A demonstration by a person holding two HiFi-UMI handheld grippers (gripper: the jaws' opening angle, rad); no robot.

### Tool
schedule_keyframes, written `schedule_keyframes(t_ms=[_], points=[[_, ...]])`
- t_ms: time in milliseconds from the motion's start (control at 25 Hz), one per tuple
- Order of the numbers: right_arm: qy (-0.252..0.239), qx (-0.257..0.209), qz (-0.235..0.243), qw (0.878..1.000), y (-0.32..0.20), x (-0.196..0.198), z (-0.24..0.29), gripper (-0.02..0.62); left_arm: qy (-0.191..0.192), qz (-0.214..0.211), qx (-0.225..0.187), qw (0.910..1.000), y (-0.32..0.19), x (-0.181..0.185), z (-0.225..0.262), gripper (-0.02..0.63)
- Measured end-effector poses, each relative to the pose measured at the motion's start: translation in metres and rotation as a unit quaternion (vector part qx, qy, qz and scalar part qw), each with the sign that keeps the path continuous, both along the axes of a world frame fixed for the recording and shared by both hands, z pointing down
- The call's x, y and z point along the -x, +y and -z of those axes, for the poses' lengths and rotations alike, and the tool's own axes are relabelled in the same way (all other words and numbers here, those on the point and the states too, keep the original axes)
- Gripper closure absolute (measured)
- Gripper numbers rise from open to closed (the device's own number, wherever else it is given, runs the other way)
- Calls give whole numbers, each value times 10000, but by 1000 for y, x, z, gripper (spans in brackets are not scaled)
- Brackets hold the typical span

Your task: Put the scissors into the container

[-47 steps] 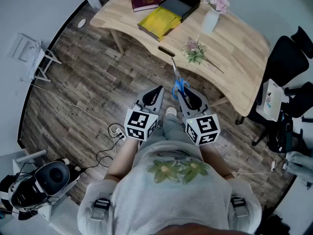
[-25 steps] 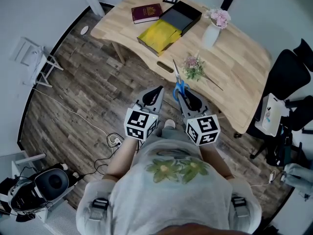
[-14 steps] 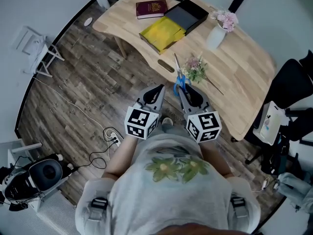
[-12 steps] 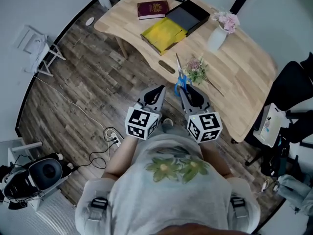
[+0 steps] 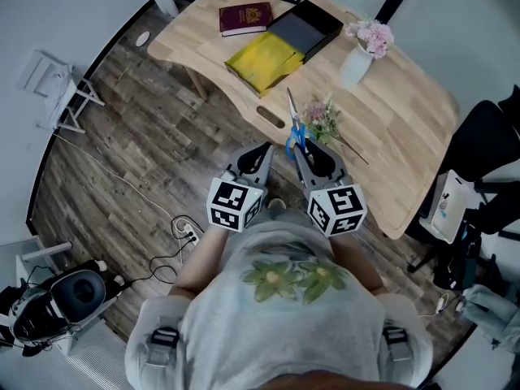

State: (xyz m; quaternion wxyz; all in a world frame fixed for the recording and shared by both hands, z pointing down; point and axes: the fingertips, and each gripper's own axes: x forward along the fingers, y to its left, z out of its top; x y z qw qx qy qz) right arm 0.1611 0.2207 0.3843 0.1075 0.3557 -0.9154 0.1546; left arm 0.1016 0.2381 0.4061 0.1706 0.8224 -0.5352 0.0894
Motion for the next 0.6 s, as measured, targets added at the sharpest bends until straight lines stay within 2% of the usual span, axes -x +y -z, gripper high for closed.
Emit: schedule_keyframes(t_ms=[200, 600], points=[[6, 61, -98, 9999, -14, -7, -4, 514, -7, -60, -35, 10000, -16, -2, 2, 600], [111, 192, -234, 9995, -59, 8, -15, 514, 61, -169, 19, 9998, -65, 18, -4, 600]])
